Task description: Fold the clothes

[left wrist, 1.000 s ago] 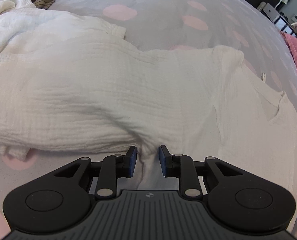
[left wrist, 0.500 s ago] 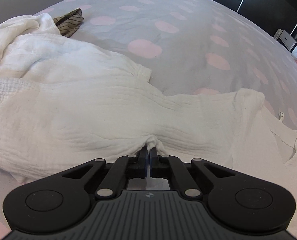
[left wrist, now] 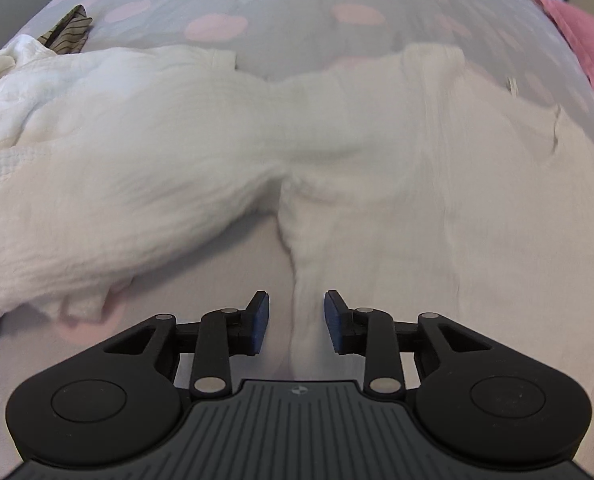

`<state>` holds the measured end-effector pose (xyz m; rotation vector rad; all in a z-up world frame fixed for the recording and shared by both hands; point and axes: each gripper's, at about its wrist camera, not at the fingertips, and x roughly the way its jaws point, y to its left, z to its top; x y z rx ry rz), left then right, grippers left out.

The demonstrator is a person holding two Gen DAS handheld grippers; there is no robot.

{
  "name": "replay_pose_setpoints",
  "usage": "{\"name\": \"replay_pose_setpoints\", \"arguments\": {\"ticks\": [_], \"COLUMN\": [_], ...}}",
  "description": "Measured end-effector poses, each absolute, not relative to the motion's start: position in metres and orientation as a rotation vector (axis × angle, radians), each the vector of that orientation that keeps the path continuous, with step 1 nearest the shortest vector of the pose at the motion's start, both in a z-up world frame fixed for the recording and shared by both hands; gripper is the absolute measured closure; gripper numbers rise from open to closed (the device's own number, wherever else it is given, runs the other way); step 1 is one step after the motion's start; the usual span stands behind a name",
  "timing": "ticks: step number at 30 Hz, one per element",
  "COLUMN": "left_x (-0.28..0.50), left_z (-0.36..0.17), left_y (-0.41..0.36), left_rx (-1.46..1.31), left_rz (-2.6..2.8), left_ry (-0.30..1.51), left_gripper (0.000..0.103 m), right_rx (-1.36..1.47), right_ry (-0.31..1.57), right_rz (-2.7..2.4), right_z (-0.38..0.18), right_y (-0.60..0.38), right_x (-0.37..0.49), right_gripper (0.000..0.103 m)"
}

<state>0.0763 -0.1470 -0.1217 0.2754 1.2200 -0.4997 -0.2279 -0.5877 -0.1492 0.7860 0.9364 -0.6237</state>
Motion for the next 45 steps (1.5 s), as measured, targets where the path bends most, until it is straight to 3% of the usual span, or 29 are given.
{"name": "replay_pose_setpoints", "arguments": {"ticks": [5, 8, 11, 15, 22, 27, 32, 37, 45], "left_x": [0.054, 0.041, 0.037, 0.039, 0.057, 0.076, 0.104, 0.129, 0.163], "left_z": [-0.125, -0.131, -0.132, -0.117, -0.086, -0.056, -0.028, -0.018, -0.036], "left_y": [-0.139, -0.142, -0.147, -0.141, -0.114, -0.092, -0.06, -0.019, 0.031], "left_rx": [0.329, 0.419, 0.495, 0.493, 0.35, 0.277, 0.243, 0.14, 0.029], "left_rz": [-0.563, -0.578, -0.563, -0.513, -0.397, -0.332, -0.269, -0.177, -0.034], "left_ry": [1.235, 1.237, 1.237, 1.207, 1.196, 1.162, 1.07, 0.941, 0.958], "left_gripper": [0.075, 0.08, 0.08, 0.08, 0.08, 0.08, 0.08, 0.076, 0.075], "right_rx": [0.753, 0.657, 0.563, 0.578, 0.632, 0.592, 0.575, 0.553, 0.529], "right_ry": [0.984, 1.034, 1.061, 1.044, 0.973, 0.873, 0.792, 0.802, 0.833], "right_rz": [-0.56, -0.568, -0.595, -0.666, -0.702, -0.661, -0.61, -0.557, -0.511], "right_z": [-0.148, -0.148, -0.146, -0.137, -0.109, -0.08, -0.06, -0.061, -0.073], "right_y": [-0.563, -0.55, -0.54, -0.547, -0.548, -0.529, -0.509, -0.496, -0.485], "right_x": [-0.237, -0.232, -0.236, -0.245, -0.243, -0.221, -0.196, -0.171, -0.142], "right_gripper": [0.071, 0.098, 0.099, 0.091, 0.09, 0.061, 0.05, 0.049, 0.048]}}
